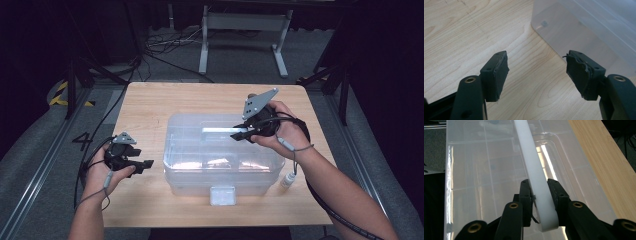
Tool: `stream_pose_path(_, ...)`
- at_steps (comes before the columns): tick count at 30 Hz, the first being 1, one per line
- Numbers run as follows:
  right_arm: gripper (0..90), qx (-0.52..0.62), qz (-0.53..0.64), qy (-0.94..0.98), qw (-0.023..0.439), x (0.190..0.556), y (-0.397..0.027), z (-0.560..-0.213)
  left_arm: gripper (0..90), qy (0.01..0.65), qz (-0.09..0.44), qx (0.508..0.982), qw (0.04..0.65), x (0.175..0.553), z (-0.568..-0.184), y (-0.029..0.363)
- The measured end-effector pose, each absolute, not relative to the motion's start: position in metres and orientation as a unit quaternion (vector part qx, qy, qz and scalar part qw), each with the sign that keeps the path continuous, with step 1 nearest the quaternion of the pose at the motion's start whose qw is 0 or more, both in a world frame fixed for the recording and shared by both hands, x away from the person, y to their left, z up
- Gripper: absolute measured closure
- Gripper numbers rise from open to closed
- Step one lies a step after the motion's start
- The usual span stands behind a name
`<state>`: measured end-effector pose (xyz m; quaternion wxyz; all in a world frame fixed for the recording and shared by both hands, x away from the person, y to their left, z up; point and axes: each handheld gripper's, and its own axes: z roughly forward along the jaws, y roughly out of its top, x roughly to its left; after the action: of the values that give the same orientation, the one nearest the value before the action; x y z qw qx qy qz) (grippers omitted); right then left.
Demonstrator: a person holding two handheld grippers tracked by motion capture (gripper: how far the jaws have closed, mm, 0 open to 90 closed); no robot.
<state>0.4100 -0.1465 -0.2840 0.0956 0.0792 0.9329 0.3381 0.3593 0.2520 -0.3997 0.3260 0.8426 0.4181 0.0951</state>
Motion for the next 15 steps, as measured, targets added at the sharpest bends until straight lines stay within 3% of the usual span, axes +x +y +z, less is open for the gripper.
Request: stream_pose_path(15, 73.8, 0.091, 0.345, 0.931, 0.082, 0.429, -0.148, -0.272, 38.2, 0.408, 0.098, 0.841, 0.342, 0.355, -0.390, 0.250)
